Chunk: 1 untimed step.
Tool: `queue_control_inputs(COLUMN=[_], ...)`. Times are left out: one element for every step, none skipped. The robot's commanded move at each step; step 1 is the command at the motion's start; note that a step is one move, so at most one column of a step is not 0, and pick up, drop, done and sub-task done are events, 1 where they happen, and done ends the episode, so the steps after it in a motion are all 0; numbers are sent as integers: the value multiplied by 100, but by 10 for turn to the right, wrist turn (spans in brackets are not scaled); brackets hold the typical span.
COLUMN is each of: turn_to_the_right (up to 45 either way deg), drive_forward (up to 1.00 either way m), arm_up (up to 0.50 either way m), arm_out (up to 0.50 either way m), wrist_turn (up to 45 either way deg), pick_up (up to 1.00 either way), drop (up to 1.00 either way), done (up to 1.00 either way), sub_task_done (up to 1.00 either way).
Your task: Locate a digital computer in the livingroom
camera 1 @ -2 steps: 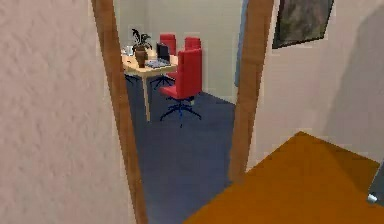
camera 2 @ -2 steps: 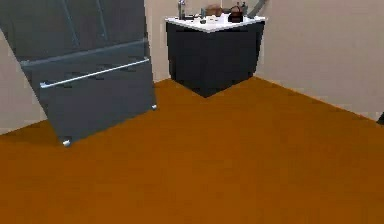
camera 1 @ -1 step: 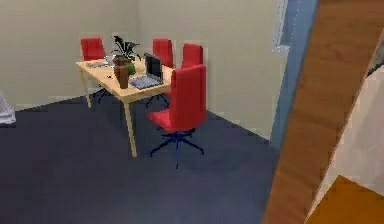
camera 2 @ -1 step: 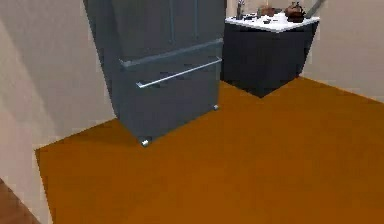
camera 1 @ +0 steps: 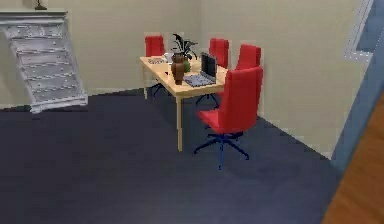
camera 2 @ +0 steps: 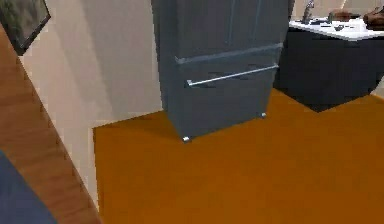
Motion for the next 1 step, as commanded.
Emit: queue_control_inputs(turn_to_the_right=[0], drive_forward=[100], arm_up=[0], arm_out=[0], wrist_turn=[0], pick_up=[0], drop=[0], done=[0], sub_task_done=[0])
